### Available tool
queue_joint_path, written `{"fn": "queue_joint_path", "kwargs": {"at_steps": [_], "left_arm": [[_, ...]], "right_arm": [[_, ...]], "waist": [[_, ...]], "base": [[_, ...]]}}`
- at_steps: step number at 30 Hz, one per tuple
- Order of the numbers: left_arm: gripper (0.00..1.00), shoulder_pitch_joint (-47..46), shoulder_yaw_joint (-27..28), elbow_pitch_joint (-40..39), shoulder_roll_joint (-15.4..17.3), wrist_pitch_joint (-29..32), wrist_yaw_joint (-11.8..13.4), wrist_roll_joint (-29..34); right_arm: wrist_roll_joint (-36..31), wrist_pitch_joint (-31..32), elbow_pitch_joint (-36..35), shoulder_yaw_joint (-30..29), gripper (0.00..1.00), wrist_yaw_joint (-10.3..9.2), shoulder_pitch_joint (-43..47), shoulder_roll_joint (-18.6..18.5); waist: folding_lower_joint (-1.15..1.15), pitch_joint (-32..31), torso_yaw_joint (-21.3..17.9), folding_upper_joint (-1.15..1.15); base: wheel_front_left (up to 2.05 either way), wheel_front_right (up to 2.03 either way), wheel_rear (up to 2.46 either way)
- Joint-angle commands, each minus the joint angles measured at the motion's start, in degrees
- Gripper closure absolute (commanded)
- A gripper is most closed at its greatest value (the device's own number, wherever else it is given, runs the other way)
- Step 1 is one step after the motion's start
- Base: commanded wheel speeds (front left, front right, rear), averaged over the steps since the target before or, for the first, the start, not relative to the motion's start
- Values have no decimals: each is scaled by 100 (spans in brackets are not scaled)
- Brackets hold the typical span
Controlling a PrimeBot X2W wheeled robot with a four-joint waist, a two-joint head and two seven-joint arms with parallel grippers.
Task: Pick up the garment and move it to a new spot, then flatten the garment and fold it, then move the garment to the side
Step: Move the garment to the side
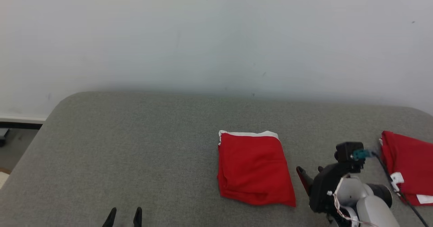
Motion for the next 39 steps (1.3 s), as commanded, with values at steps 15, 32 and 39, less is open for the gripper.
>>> {"fn": "queue_joint_path", "kwargs": {"at_steps": [15, 32, 39], "left_arm": [[0, -249, -310, -1, -118, -18, -153, 154], [0, -253, -394, 91, -150, -18, -197, 115], [0, -339, -443, 104, -124, -12, -202, 73]], "right_arm": [[-903, 49, 2392, -1607, 0, -14, -1598, -1], [-1520, -213, 4181, -2161, 0, -14, -2190, 6], [-1639, -435, 4720, -2349, 0, -14, -2406, 17]], "waist": [[-1, 591, 1106, -1], [-1, 623, 1259, -1], [-1, 663, 1245, -1]], "base": [[0, 0, 0], [0, 0, 0], [0, 0, 0]]}}
